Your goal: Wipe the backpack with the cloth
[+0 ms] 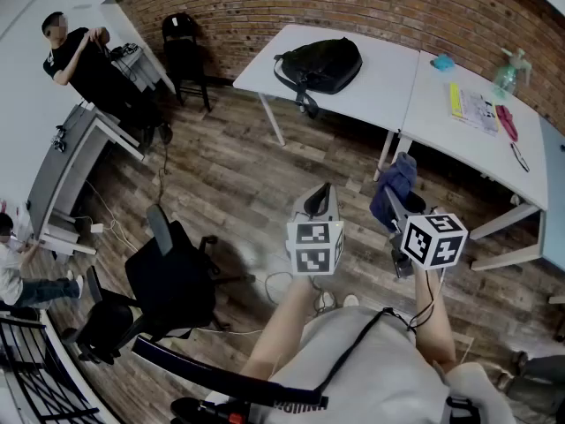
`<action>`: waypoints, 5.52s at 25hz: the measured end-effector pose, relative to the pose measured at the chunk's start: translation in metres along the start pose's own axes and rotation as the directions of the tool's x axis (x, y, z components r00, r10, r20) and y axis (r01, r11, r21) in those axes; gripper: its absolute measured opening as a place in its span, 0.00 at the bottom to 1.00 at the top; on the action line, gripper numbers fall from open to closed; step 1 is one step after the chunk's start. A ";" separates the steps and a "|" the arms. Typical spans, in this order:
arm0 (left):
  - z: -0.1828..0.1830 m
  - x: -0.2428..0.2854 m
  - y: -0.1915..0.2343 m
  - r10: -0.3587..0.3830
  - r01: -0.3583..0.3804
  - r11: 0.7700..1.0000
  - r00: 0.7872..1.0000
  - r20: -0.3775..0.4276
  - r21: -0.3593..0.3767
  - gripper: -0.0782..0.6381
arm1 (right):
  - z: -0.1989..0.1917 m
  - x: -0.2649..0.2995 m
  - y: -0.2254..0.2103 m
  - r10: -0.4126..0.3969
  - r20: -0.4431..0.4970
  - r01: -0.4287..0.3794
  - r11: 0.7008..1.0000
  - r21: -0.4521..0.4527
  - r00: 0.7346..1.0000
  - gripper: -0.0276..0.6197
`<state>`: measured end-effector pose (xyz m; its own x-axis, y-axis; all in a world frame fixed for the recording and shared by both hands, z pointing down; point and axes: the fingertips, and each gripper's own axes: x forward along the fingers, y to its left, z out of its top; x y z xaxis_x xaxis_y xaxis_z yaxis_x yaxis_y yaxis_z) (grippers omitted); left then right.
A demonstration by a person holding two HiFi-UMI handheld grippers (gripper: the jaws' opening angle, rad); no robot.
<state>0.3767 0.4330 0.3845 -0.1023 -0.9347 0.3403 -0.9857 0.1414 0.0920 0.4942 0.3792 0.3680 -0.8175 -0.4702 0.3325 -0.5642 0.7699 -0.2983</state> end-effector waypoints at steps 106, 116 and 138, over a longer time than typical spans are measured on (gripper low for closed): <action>0.188 0.528 0.279 -0.309 0.309 0.951 0.950 -0.037 0.001 0.11 | 0.198 0.475 -0.250 -0.406 -0.032 0.401 0.884 0.241 0.913 0.15; 0.202 0.578 0.285 -0.545 0.560 0.822 0.827 -0.139 0.102 0.11 | 0.186 0.487 -0.276 -0.582 -0.063 0.563 0.747 0.354 0.811 0.15; 0.184 0.592 0.285 -0.624 0.649 0.758 0.749 -0.222 0.060 0.11 | 0.150 0.568 -0.402 -0.524 -0.224 0.556 0.650 0.518 0.822 0.15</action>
<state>0.0104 -0.1397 0.4397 0.5680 -0.7164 0.4052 -0.8220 -0.5189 0.2348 0.2398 -0.2623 0.5426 -0.3503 -0.6933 0.6298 -0.8812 0.0161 -0.4725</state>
